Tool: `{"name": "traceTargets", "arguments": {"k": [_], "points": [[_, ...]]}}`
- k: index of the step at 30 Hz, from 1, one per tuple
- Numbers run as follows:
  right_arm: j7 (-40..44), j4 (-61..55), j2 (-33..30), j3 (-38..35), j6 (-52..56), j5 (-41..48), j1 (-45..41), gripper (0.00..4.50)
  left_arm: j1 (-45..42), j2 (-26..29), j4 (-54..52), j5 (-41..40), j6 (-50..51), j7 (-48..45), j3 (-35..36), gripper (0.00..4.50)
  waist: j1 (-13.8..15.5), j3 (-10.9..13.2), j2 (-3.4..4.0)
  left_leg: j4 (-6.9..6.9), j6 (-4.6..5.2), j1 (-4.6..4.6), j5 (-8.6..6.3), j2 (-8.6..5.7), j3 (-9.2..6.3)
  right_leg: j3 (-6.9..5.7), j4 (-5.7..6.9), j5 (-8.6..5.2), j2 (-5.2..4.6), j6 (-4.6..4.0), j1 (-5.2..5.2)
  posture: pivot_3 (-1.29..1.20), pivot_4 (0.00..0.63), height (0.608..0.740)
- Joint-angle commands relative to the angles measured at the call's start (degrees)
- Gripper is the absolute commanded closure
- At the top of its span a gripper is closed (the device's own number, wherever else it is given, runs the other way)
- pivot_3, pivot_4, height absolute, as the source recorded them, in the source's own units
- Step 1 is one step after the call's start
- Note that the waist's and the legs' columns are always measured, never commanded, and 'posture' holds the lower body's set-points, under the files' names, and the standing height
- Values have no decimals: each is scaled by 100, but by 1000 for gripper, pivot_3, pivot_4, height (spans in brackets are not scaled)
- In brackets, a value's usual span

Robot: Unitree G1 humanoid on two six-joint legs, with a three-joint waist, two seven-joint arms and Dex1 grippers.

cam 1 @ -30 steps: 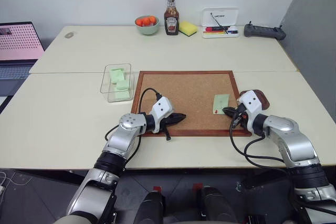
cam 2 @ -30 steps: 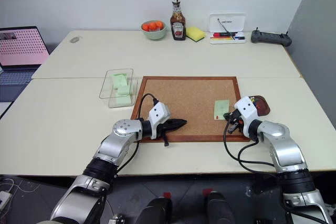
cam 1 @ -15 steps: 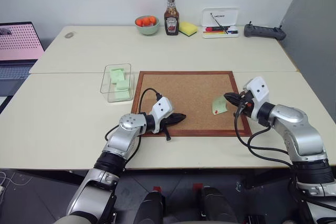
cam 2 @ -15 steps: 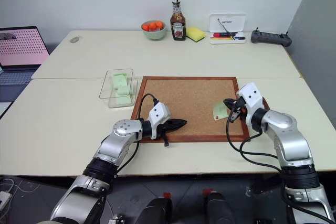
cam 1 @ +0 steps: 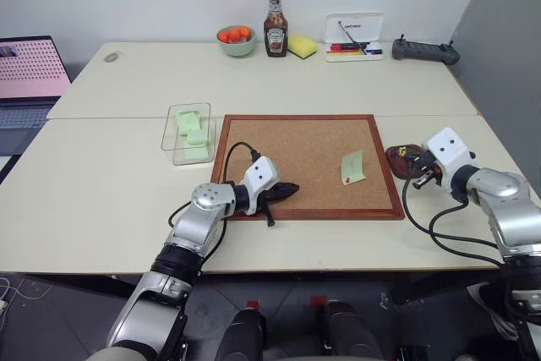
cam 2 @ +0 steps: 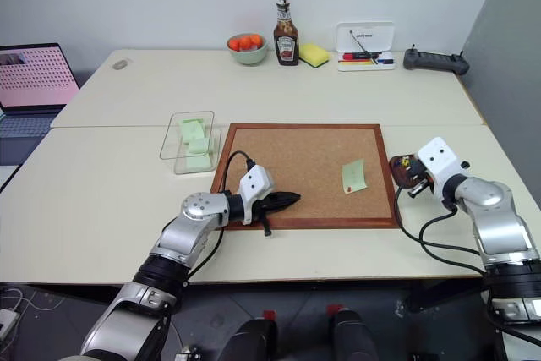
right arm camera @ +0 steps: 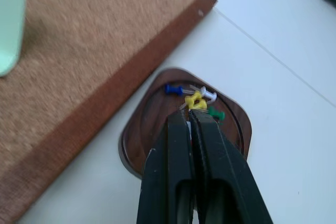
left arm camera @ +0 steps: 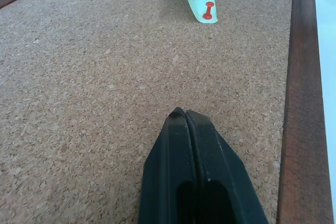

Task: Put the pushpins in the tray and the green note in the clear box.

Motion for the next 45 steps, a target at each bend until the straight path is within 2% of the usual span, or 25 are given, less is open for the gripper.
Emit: {"name": "traceTargets", "arguments": {"k": [1, 2, 8, 9, 13, 19, 21, 22, 27, 33, 39, 45], "points": [[-176, 355, -53, 45, -230, -287, -293, 4491, 203, 34, 213, 210, 106, -53, -213, 4500, 3, 0, 0, 0, 0, 0, 0, 0, 1, 1, 0, 0, -1, 0, 0, 0, 150, 740], [-186, 464, -61, 78, -278, -346, -329, 4491, 205, 34, 209, 211, 108, -51, -213, 4500, 4, 0, 0, 0, 0, 0, 0, 0, 0, -1, 0, 0, 0, 0, 0, 0, 150, 740], [-268, 838, -12, 94, -452, -478, -498, 3290, 226, 45, 193, 212, 115, -29, -197, 4500, 3, 0, 0, -2, 0, 0, 0, 0, -1, -1, -1, 0, 0, 0, 0, 0, 150, 740], [-278, 864, 0, 87, -464, -481, -516, 2978, 233, 47, 189, 212, 117, -26, -196, 4500, 2, 0, 0, -2, 0, 0, 0, 0, 0, 0, 0, 0, 0, 0, 0, 0, 150, 740], [-322, 923, 40, 21, -485, -437, -572, 2285, 244, 47, 180, 211, 125, -20, -195, 4500, 0, 0, 0, -2, 0, 0, 0, 0, -1, -1, 0, 0, 0, 0, 0, 0, 150, 740], [-373, 737, -11, -200, -425, -301, -634, 1126, 243, 49, 168, 210, 126, -22, -194, 4500, 0, 0, 0, -2, 0, 0, 0, 0, -1, -1, 0, 0, 0, 0, 0, 0, 150, 740], [-178, 397, -37, -390, -212, -24, -617, 827, 239, 53, 178, 207, 118, -23, -186, 4500, 1, 0, 0, -2, 0, 0, 0, 0, 0, 0, 0, 0, 0, 0, 0, 0, 150, 740], [10, 185, -49, -468, -97, 164, -564, 535, 238, 55, 181, 208, 115, -25, -186, 4500, 0, 1, 1, -2, 0, 0, 0, 0, 0, 0, 0, 0, 0, 0, 0, 0, 150, 740], [722, -750, -33, -513, 567, 868, -137, 535, 221, 63, 210, 212, 104, -45, -187, 4500, 6, -2, 1, -2, 0, 0, 0, 2, -6, -4, -1, 0, 2, 0, 2, 0, 150, 740], [990, -1678, 297, -189, 1192, 1399, 313, 535, 201, 65, 218, 216, 104, -54, -188, 4500, -6, -2, 1, -1, 1, 0, -1, 3, -5, -3, -1, -1, 1, 0, 2, 0, 150, 740], [859, -1830, 624, 164, 1344, 1408, 282, 535, 225, 98, 175, 215, 122, -61, -182, 4500, -3, -2, 0, 0, 1, -1, -1, 3, -6, -4, -2, -1, 2, 0, 2, 0, 150, 740], [673, -1454, 879, 413, 1149, 1229, 62, 535, 217, 98, 179, 218, 119, -58, -185, 4500, -6, -2, 1, -2, 1, 0, -1, 4, -5, -5, -1, -1, 2, 0, 0, 0, 150, 740]]}}
